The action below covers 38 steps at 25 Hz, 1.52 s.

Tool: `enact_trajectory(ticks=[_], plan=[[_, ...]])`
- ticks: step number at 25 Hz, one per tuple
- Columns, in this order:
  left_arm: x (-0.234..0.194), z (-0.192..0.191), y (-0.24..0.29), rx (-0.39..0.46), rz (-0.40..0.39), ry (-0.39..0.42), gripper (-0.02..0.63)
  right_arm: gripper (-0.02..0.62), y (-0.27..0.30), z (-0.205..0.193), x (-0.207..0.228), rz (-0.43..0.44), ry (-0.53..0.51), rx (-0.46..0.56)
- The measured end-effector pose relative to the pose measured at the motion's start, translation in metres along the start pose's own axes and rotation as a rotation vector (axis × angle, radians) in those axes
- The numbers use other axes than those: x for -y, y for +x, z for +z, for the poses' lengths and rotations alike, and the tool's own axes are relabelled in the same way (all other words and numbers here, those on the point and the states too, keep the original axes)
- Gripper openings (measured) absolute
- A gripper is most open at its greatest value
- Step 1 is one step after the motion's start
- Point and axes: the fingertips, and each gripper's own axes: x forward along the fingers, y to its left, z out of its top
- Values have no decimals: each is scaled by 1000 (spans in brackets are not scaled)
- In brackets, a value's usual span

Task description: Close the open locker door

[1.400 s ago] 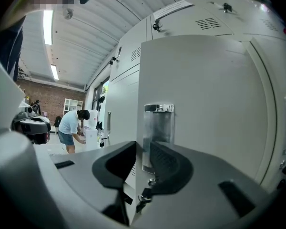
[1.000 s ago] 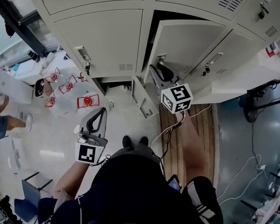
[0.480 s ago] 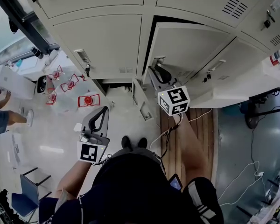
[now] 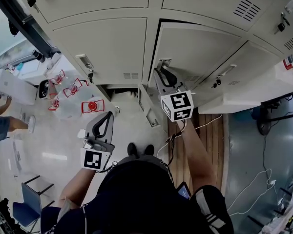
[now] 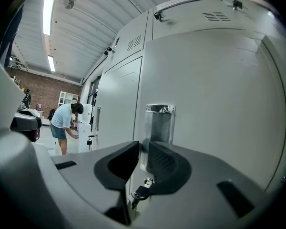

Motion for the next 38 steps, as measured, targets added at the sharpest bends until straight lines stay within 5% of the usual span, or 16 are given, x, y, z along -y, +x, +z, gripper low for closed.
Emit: enact_trajectory(ticks=[15, 38], plan=[[-6, -4, 3, -12, 11, -9, 3, 60, 6, 1, 5, -106, -4, 27], [-13, -11, 5, -27, 12, -11, 3, 67, 8, 1, 8, -296, -147, 1]])
